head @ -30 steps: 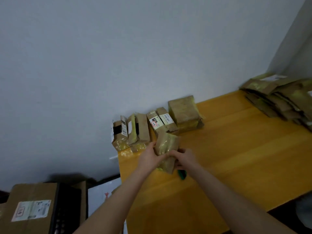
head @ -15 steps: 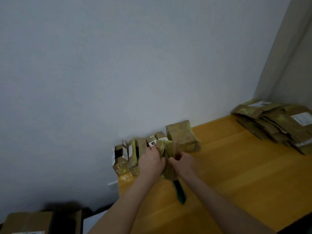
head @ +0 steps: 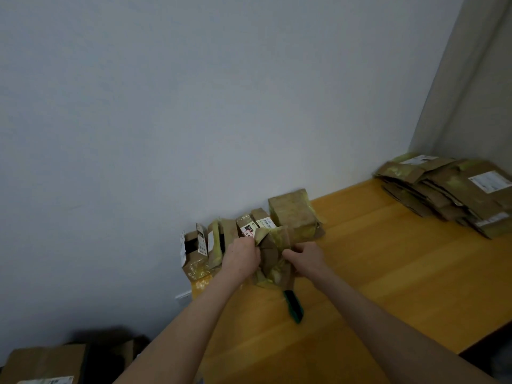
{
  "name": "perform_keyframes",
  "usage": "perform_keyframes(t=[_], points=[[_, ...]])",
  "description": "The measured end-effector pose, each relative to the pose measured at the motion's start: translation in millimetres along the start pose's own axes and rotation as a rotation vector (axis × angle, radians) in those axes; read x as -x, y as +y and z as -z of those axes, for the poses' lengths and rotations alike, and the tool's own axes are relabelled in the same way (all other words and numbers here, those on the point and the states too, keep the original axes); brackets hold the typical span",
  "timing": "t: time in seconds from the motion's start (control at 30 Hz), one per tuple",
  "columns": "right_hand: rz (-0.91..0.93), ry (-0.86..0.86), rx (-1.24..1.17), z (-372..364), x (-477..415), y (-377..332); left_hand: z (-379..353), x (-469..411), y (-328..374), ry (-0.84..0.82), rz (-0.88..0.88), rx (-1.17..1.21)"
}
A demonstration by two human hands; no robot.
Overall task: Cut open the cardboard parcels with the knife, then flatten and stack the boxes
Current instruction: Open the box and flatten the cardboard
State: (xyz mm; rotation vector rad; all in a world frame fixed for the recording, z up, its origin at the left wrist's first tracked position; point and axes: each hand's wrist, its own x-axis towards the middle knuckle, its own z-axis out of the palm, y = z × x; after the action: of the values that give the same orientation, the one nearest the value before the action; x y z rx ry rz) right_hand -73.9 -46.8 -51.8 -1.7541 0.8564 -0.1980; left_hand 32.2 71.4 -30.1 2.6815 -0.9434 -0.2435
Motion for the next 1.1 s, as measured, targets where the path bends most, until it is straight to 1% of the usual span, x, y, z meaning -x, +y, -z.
perform_keyframes(t=[0.1, 0.2, 0.3, 0.37, 0.4, 0.47, 0.53, 0.6, 0.67, 0.8, 0.93, 0.97, 1.0, 1.07, 1.1], points=[[-0.019, -0.065, -0.064, 5, 1, -1, 3, -2, -4, -0.016, -0.015, 0.036], [-0.074, -0.067, -0.186, 11, 3, 2, 7, -2, -6, -0.035, -0.02, 0.135], [-0.08, -0.055, -0.199, 11, 2, 3, 8, -1, -7, -0.029, -0.003, 0.179], [-0.082, 0.002, -0.231, 4, -1, 3, 6, 0, -3, -0.019, 0.032, 0.254], [-0.08, 0.051, -0.251, 0, -2, 3, 5, 1, 0, -0.012, 0.052, 0.254], [-0.054, 0.165, -0.216, -8, -4, 2, 0, 5, 7, -0.007, 0.08, 0.176], [-0.018, 0.214, -0.132, -13, -3, 1, -5, 9, 8, 0.005, 0.096, 0.144], [-0.007, 0.194, -0.1, -12, -2, 0, -6, 10, 5, 0.027, 0.102, 0.165], [-0.017, 0.159, -0.126, -3, -6, 3, -3, 9, -3, 0.02, 0.11, 0.226], [-0.062, 0.047, -0.252, 13, -7, 11, 8, 5, -13, -0.087, 0.13, 0.391], [-0.104, -0.13, -0.309, 14, -4, 14, 15, 6, -10, -0.105, 0.176, 0.631], [-0.098, -0.125, -0.317, 12, -5, 16, 16, 8, -6, -0.119, 0.166, 0.631], [-0.081, -0.069, -0.291, 10, -7, 18, 15, 10, -2, -0.112, 0.141, 0.575], [-0.016, 0.099, -0.074, 3, -14, 21, 10, 14, 10, -0.027, 0.077, 0.407], [0.003, 0.143, 0.039, 0, -13, 18, 7, 17, 16, 0.021, 0.042, 0.335]])
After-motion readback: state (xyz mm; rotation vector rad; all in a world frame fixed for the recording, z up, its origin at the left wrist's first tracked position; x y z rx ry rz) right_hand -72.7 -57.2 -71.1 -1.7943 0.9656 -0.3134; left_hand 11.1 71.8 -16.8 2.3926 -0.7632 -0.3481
